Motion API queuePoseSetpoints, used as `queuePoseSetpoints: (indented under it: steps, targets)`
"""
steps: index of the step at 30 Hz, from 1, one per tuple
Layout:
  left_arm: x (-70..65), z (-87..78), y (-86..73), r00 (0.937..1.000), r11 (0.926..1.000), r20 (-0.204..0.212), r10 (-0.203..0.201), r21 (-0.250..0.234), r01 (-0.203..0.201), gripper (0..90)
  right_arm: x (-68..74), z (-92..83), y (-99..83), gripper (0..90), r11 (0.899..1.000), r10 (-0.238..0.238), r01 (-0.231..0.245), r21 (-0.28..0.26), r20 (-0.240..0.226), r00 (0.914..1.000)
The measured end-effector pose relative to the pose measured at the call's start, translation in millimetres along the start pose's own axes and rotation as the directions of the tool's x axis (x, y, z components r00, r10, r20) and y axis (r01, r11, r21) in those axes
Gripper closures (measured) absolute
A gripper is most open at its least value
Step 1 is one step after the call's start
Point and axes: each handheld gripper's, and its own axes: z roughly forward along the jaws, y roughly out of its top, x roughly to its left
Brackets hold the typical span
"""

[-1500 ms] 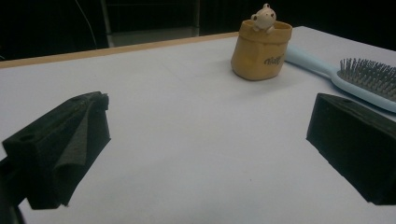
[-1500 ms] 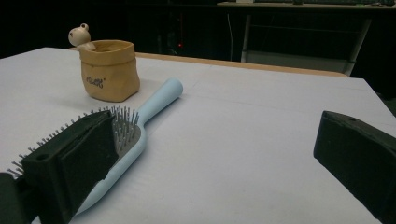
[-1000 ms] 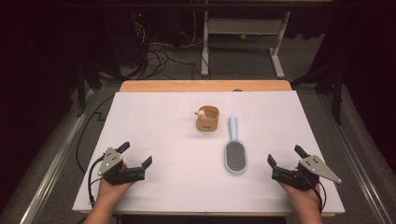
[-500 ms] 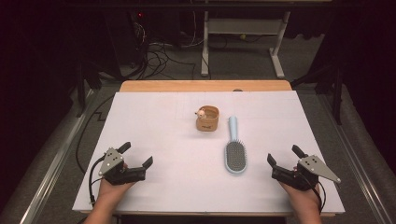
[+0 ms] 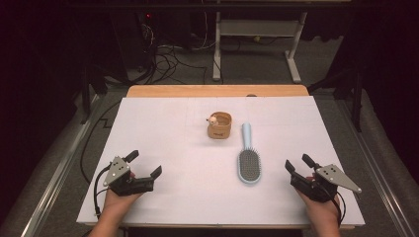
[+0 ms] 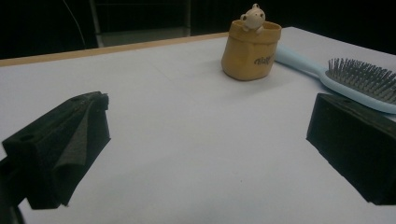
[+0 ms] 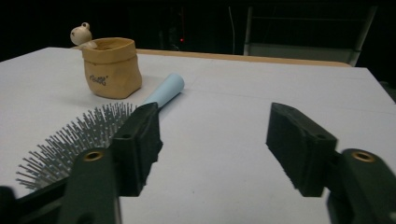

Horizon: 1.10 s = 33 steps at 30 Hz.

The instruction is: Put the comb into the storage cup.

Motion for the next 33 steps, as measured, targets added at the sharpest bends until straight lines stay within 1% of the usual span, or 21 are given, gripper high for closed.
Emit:
queuePoseSetpoints:
  steps: [5,10,12,13,14,15,16,17,18,21,25,26,27,28,29,30,31,32,33]
  targets:
    - [0.3,-0.2,0.1,1.0000,1.0000,0.001,-0.002,0.000,0.002,0.3,1.6,0.8,0.8,56.4,1.000,0.005,-0.004,0.021,-0.026,0.9996]
    - [0.0,-0.1,0.2,1.0000,1.0000,0.004,0.002,0.001,-0.002,0.3,4.8,2.3,1.8,70.5,0.999,-0.018,0.020,0.035,-0.043,0.9989]
    - [-0.1,-0.2,0.3,1.0000,1.0000,0.003,0.002,0.000,-0.002,0.3,6.8,2.6,2.4,75.5,0.999,-0.024,0.025,0.038,-0.044,0.9987]
    - [0.0,-0.2,0.4,1.0000,1.0000,0.003,0.002,0.000,-0.002,0.3,6.8,2.6,2.4,75.5,0.999,-0.024,0.025,0.038,-0.044,0.9987]
    - [0.1,-0.3,0.6,1.0000,1.0000,0.004,0.002,0.001,-0.002,0.3,7.9,2.8,2.6,78.2,0.999,-0.027,0.029,0.037,-0.043,0.9987]
    - [0.2,-0.5,0.8,1.0000,1.0000,0.004,0.003,0.002,-0.003,0.4,9.5,2.7,3.4,83.3,0.999,-0.032,0.034,0.042,-0.043,0.9985]
    - [0.3,-0.6,0.9,1.0000,1.0000,0.005,0.003,0.002,-0.003,0.5,10.1,2.6,3.7,86.7,0.999,-0.033,0.034,0.040,-0.041,0.9986]
    - [0.3,-0.7,0.9,1.0000,1.0000,0.004,0.004,0.002,-0.004,0.5,10.1,2.6,3.7,86.7,0.999,-0.033,0.034,0.040,-0.041,0.9986]
    - [0.4,-0.6,1.0,1.0000,1.0000,0.004,0.005,0.003,-0.005,0.5,11.7,2.5,4.6,90.0,0.998,-0.036,0.038,0.044,-0.042,0.9985]
    - [0.5,-0.2,1.0,1.0000,1.0000,0.006,0.006,0.007,-0.006,0.5,16.4,3.4,5.9,90.0,0.998,-0.048,0.050,0.046,-0.046,0.9978]
    - [0.4,0.4,0.9,0.9999,0.9999,0.010,0.004,0.010,-0.004,0.7,26.1,6.5,8.2,90.0,0.997,-0.054,0.058,0.050,-0.081,0.9953]
    - [0.3,0.5,0.9,0.9999,0.9999,0.010,0.006,0.010,-0.006,0.7,29.0,7.8,8.5,90.0,0.996,-0.061,0.065,0.052,-0.087,0.9944]
    - [0.2,0.5,0.9,0.9999,0.9999,0.010,0.007,0.008,-0.007,0.7,29.0,7.8,8.5,90.0,0.996,-0.061,0.065,0.052,-0.087,0.9944]
    - [0.3,0.5,0.8,0.9999,1.0000,0.009,0.006,0.006,-0.007,0.7,34.9,10.4,9.2,90.0,0.996,-0.065,0.071,0.061,-0.098,0.9930]
    - [0.3,0.5,0.8,0.9999,1.0000,0.009,0.006,0.006,-0.007,0.7,34.9,10.4,9.2,90.0,0.996,-0.065,0.071,0.061,-0.098,0.9930]
    - [0.3,0.6,0.8,0.9999,0.9999,0.009,0.008,0.006,-0.009,0.7,41.2,12.8,10.0,90.0,0.995,-0.072,0.080,0.065,-0.113,0.9910]
    - [0.3,0.6,0.8,0.9999,0.9999,0.009,0.008,0.006,-0.009,0.7,44.2,13.9,10.4,90.0,0.994,-0.076,0.085,0.067,-0.121,0.9897]
    - [0.3,0.6,0.8,0.9999,0.9999,0.008,0.010,0.006,-0.010,0.7,44.2,13.9,10.4,90.0,0.994,-0.076,0.085,0.067,-0.121,0.9897]
    - [0.2,0.6,0.8,0.9999,0.9999,0.009,0.011,0.006,-0.011,0.7,50.3,16.0,10.6,90.0,0.993,-0.086,0.095,0.070,-0.132,0.9876]
